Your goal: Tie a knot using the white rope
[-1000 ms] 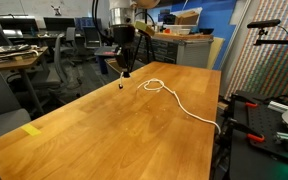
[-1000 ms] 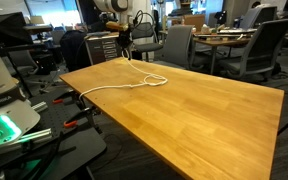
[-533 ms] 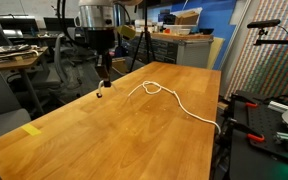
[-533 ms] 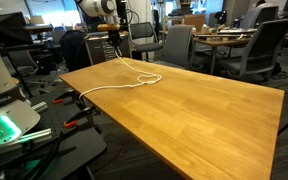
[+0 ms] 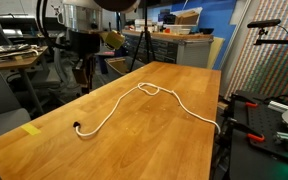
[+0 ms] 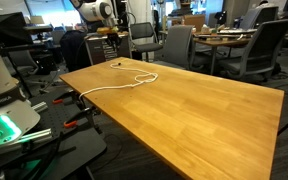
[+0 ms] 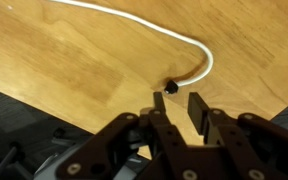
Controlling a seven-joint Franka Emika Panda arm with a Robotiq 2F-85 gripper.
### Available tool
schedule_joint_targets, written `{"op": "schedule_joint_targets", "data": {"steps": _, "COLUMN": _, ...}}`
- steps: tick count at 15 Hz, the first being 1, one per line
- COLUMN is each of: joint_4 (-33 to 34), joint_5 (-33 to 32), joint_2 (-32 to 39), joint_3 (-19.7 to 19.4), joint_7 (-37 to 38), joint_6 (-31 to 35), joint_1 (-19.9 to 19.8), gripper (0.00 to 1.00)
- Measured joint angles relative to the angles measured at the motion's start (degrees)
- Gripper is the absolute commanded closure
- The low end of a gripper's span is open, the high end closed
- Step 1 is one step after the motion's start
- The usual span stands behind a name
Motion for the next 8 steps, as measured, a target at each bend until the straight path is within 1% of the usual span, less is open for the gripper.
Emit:
{"op": "schedule_joint_targets", "data": {"steps": 1, "joint_4": 0.07, "joint_5": -0.01, "joint_2": 0.02, "joint_3": -0.04, "joint_7": 0.00, "joint_6": 0.04, "joint_1": 0.00, "gripper": 0.41}}
{"op": "schedule_joint_targets", "data": {"steps": 3, "joint_4": -0.30, "joint_5": -0.08, "joint_2": -0.01, "joint_3": -0.62, "joint_7": 0.09, "joint_6": -0.49, "joint_1": 0.02, "gripper": 0.27}}
{"op": "schedule_joint_targets", "data": {"steps": 4, "joint_4": -0.76, "joint_5": -0.09, "joint_2": -0.03, "joint_3": -1.15, "joint_7": 0.41, "joint_6": -0.75, "joint_1": -0.10, "gripper": 0.18}}
{"op": "schedule_joint_targets", "data": {"steps": 6, "joint_4": -2.40, "joint_5": 0.20, "joint_2": -0.11, "joint_3": -2.21, "joint_7": 1.81, "joint_6": -0.91, "joint_1": -1.09, "gripper": 0.05}}
{"op": "schedule_joint_targets", "data": {"steps": 7, "joint_4": -3.53, "joint_5": 0.29, "joint_2": -0.12, "joint_3": -2.78, "joint_7": 2.47, "joint_6": -0.92, "joint_1": -1.85, "gripper": 0.00}}
{"op": "schedule_joint_targets", "data": {"steps": 8, "joint_4": -4.83, "joint_5": 0.29, "joint_2": -0.10, "joint_3": -3.43, "joint_7": 2.93, "joint_6": -0.92, "joint_1": -2.74, "gripper": 0.00}}
